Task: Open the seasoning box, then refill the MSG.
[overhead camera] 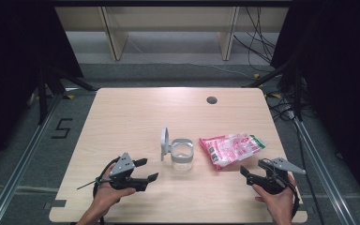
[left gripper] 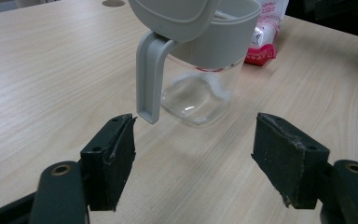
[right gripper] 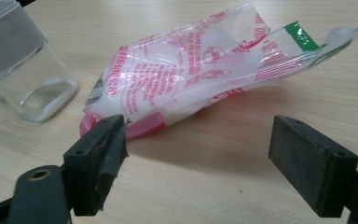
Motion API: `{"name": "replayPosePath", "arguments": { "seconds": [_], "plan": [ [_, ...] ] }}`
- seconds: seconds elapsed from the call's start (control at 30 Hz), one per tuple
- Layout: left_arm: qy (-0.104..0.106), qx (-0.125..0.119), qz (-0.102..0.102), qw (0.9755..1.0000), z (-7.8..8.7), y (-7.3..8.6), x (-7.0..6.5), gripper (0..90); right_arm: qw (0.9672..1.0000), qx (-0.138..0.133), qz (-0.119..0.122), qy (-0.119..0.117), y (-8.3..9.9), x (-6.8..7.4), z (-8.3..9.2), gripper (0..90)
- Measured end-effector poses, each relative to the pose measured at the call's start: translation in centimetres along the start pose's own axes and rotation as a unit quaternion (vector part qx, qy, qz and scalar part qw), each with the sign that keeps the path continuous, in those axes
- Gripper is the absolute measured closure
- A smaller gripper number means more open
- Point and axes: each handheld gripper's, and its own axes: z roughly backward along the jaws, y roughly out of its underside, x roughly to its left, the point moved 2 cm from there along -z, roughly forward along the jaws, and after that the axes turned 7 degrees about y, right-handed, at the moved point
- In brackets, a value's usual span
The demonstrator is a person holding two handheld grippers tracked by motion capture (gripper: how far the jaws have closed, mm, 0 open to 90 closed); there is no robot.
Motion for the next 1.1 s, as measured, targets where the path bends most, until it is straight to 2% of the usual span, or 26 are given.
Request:
{"name": "replayPosePath", "arguments": {
  "seconds": [0.03, 0.07, 0.13, 0.17, 0.23, 0.27, 0.3, 0.33, 0.37, 0.4, 0.47, 0.5, 0.57, 0.6, 0.63, 0.67, 0.73, 0.77, 0.83, 0.87, 0.9, 0.93, 0.97, 1.03, 1.07, 1.1],
  "plan": [
    [0.0, 0.0, 0.001, 1.0, 0.0, 0.0, 0.0, 28.9, 1.0, 0.0, -0.004, 0.001, 0.0, 0.0, -0.1, 19.2],
    [0.0, -0.001, 0.001, 1.0, 0.0, 0.0, 0.0, 28.9, 0.9999, -0.001, 0.011, 0.004, 0.0, -0.2, -0.1, 19.0],
    [-0.003, 0.0, 0.001, 1.0, 0.1, 0.0, 0.0, 28.9, 0.9997, 0.001, 0.021, 0.011, 0.0, -0.3, -0.2, 18.4],
    [-0.003, 0.0, 0.002, 1.0, 0.1, 0.0, -0.1, 28.9, 1.0, 0.003, -0.003, 0.0, 0.0, 0.1, -0.2, 18.1],
    [-0.004, -0.001, 0.003, 1.0, 0.1, 0.0, -0.1, 28.9, 0.9998, -0.01, 0.014, -0.007, -0.1, -0.1, -0.5, 18.0],
    [-0.002, 0.0, -0.002, 1.0, 0.0, 0.0, -0.1, 28.9, 1.0, 0.001, -0.001, 0.001, -0.1, 0.2, -0.4, 17.9],
    [0.002, 0.003, -0.013, 0.9999, 0.0, 0.0, 0.0, 28.9, 1.0, 0.005, -0.007, -0.004, -0.1, 0.3, -0.4, 17.7],
    [0.003, 0.003, -0.011, 0.9999, 0.0, 0.0, -0.1, 28.9, 0.9998, -0.013, 0.01, -0.006, -0.2, 0.0, -0.7, 17.3],
    [0.003, 0.004, -0.012, 0.9999, 0.0, 0.1, -0.1, 28.9, 0.9998, -0.004, -0.014, -0.015, -0.2, 0.4, -0.6, 16.8],
    [0.0, 0.003, 0.002, 1.0, -0.1, 0.1, -0.2, 28.9, 0.9998, -0.013, 0.013, -0.013, -0.3, 0.0, -1.0, 16.8],
    [-0.002, 0.004, 0.004, 1.0, -0.1, 0.2, -0.3, 28.8, 0.9999, -0.001, -0.003, -0.016, -0.4, 0.4, -0.9, 16.6],
    [-0.001, 0.002, 0.003, 1.0, -0.2, 0.2, -0.3, 28.8, 0.9997, -0.005, 0.018, -0.013, -0.4, 0.1, -1.1, 16.3],
    [0.002, 0.005, -0.003, 1.0, -0.2, 0.2, -0.3, 28.6, 0.9998, -0.006, 0.015, -0.009, -0.4, 0.3, -1.3, 16.0],
    [0.002, 0.007, 0.0, 1.0, -0.3, 0.3, -0.4, 28.6, 0.9999, 0.002, -0.001, -0.012, -0.4, 0.5, -1.2, 15.9],
    [0.003, 0.01, 0.0, 0.9999, -0.3, 0.4, -0.5, 28.7, 0.9997, -0.006, 0.012, -0.022, -0.6, 0.3, -1.4, 15.9],
    [0.005, 0.007, -0.001, 1.0, -0.4, 0.5, -0.5, 28.6, 0.9997, -0.014, 0.019, -0.009, -0.6, 0.1, -1.7, 15.9],
    [0.002, 0.012, -0.002, 0.9999, -0.3, 0.6, -0.7, 28.7, 0.9998, -0.01, 0.015, -0.009, -0.9, 0.2, -1.7, 15.9],
    [0.003, 0.013, -0.004, 0.9999, -0.3, 0.6, -0.7, 28.6, 0.9999, -0.005, -0.006, -0.007, -0.9, 0.5, -1.6, 16.0],
    [0.01, 0.006, 0.0, 0.9999, -0.4, 0.5, -0.8, 28.7, 0.9998, -0.014, 0.015, -0.005, -1.2, 0.3, -1.8, 16.0],
    [0.01, 0.006, 0.0, 0.9999, -0.4, 0.4, -0.8, 28.7, 1.0, -0.004, 0.005, -0.002, -1.2, 0.5, -2.0, 15.8],
    [0.01, 0.006, 0.001, 0.9999, -0.4, 0.4, -0.8, 28.6, 0.9998, -0.003, 0.016, 0.01, -1.3, 0.3, -2.2, 15.9],
    [0.007, 0.008, 0.003, 0.9999, -0.4, 0.4, -0.8, 28.6, 1.0, 0.0, -0.003, 0.008, -1.2, 0.7, -2.3, 16.0],
    [0.007, 0.01, 0.003, 0.9999, -0.4, 0.5, -0.8, 28.6, 0.9998, 0.011, 0.016, 0.011, -1.2, 0.3, -2.5, 16.1],
    [0.013, 0.011, -0.009, 0.9998, -0.5, 0.5, -0.6, 28.6, 0.9999, 0.008, -0.003, 0.007, -1.0, 0.2, -2.8, 16.0],
    [0.012, 0.009, -0.006, 0.9999, -0.6, 0.5, -0.6, 28.6, 0.9999, 0.009, -0.009, -0.003, -1.0, 0.2, -2.9, 16.0],
    [0.011, 0.011, -0.006, 0.9999, -0.6, 0.5, -0.6, 28.6, 0.9993, 0.017, -0.033, 0.003, -1.0, 0.5, -2.8, 16.0]
  ]
}}
